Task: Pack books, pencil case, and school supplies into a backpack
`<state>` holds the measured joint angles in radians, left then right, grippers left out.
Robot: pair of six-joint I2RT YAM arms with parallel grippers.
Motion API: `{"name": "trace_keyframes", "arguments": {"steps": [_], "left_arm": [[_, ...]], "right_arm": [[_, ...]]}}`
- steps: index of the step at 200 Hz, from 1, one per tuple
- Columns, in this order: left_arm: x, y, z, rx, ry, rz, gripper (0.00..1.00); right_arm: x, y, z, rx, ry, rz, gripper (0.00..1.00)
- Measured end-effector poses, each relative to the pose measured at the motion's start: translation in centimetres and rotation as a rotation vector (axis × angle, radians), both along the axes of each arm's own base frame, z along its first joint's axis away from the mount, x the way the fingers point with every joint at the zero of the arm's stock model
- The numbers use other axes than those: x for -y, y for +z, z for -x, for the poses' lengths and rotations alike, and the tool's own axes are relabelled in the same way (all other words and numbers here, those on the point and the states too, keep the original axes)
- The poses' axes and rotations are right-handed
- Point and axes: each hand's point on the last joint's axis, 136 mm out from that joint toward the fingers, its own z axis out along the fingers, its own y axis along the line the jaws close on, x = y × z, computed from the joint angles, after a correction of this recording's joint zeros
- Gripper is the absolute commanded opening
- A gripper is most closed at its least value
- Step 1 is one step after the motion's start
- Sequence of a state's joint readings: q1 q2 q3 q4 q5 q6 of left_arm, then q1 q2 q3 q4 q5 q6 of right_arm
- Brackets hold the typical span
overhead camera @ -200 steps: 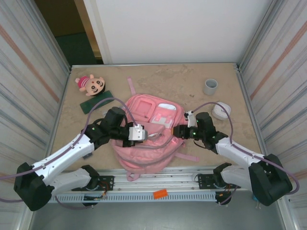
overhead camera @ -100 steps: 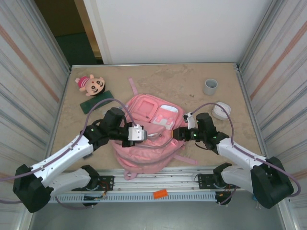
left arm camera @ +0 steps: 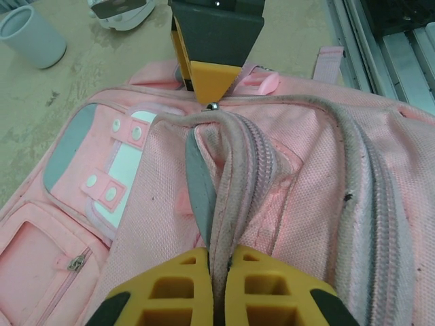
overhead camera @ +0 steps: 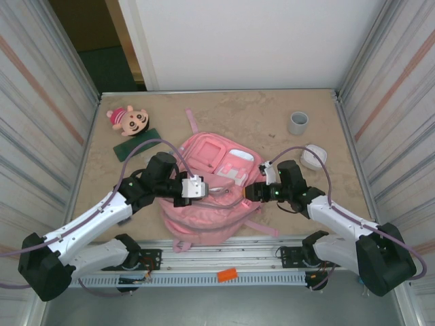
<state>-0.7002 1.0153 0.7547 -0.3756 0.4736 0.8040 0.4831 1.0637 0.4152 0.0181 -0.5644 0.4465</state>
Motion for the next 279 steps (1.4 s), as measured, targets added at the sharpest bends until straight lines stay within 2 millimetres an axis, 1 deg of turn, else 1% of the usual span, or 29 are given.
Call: {"name": "trace_keyframes", "arguments": {"steps": [16,36,85,125,149,173,197,217,238,253,279], "left_arm": [[0.0,0.0,-0.1,0.005,0.005,-0.001,0.0],[0.0,-0.1,-0.3,0.011,0.011,-0.002,0.0],[0.0,0.1,-0.5,0.024,0.018,0.005,0.0],[0.2,0.1,-0.8,0.032,0.032,0.007,0.0],[0.4,0.1,-0.8,0.057,0.036,-0.004,0.0],[0.6,0.1,-0.9,0.081,0.049,-0.02,0.0],[0.8,-0.1,-1.5,0.123,0.084,-0.043,0.0],[1.4,-0.6,-1.9,0.164,0.103,-0.067,0.0],[1.7,-1.3,-2.3,0.177,0.116,-0.088,0.0],[1.7,-1.3,-2.7,0.193,0.129,-0.087,0.0],[1.6,-1.4,-3.0,0.207,0.145,-0.092,0.0]], "right_arm": [[0.1,-0.1,0.2,0.0,0.008,0.008,0.31],[0.2,-0.4,0.4,-0.015,0.007,0.018,0.24],[0.7,0.3,0.3,-0.012,-0.02,0.04,0.11],[1.2,0.9,0.2,0.008,-0.041,0.049,0.07],[1.3,0.9,0.1,-0.004,-0.057,0.052,0.08],[1.2,0.9,-0.4,-0.057,-0.082,0.06,0.1],[1.0,0.7,-1.6,-0.125,-0.132,0.082,0.19],[1.1,0.3,-2.7,-0.146,-0.174,0.108,0.27],[1.0,-0.6,-2.9,-0.176,-0.177,0.124,0.34],[0.7,-1.0,-2.7,-0.195,-0.161,0.121,0.37],[0.2,-1.2,-2.8,-0.202,-0.144,0.105,0.37]]}}
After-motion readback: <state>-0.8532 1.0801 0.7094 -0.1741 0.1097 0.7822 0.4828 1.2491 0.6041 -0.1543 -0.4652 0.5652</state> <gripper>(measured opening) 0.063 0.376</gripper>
